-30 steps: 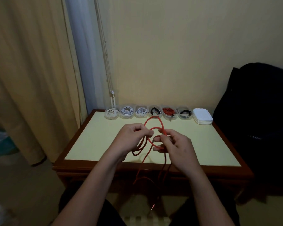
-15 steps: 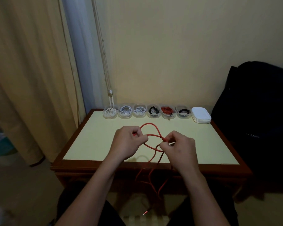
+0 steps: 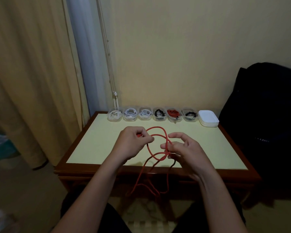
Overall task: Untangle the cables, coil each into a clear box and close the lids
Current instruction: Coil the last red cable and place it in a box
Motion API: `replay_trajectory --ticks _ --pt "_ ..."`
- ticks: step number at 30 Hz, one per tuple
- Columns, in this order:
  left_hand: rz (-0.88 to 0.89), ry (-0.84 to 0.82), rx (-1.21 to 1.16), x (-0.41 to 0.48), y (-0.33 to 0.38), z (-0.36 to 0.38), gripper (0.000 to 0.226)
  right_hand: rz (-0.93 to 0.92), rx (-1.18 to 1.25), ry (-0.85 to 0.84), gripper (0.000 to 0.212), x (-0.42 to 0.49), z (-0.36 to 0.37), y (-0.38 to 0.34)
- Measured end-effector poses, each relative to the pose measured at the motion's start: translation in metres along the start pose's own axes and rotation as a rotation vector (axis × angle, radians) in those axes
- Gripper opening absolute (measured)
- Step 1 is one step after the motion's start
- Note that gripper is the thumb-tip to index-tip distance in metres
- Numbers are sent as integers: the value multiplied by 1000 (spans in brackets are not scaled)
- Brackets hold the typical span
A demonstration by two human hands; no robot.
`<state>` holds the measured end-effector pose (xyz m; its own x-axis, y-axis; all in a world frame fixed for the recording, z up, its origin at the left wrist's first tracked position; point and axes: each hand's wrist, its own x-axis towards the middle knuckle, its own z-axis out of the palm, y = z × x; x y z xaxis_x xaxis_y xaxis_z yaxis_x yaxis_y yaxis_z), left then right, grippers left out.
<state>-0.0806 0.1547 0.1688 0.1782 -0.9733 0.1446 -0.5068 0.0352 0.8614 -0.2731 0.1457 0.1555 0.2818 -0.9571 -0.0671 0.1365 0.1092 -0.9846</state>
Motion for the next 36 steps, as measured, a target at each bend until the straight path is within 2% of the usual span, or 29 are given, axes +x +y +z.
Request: replay_trajectory --ticks 4,7,10,13,15,17,20,24,26,32,36 --pt "22 -19 12 2 0 0 23 -15 81 -129 41 0 -4 4" --pt "30 -12 36 2 -2 0 24 -13 120 -156 39 0 -5 5" --pt "43 20 55 4 -3 -3 25 -52 -132 -47 30 0 -4 6" --pt "101 37 206 4 -4 -4 23 -129 -474 124 21 6 -1 12" --pt "146 88 312 2 -4 -6 20 -197 -704 250 20 11 -4 18" --pt "159 185 361 4 -4 -16 22 -240 -785 339 24 15 -16 24" --pt "128 262 353 10 -4 -40 23 -167 -769 435 23 16 -43 29" --pt "64 207 269 16 -3 -59 18 -182 -672 570 15 19 -67 33" --pt "48 202 226 16 -3 -59 17 -178 -632 654 20 22 -71 34" --pt "11 344 143 16 -9 -64 17 -187 -723 910 23 28 -85 51" --pt "-25 346 57 16 -9 -65 18 -26 -469 758 28 32 -86 59"
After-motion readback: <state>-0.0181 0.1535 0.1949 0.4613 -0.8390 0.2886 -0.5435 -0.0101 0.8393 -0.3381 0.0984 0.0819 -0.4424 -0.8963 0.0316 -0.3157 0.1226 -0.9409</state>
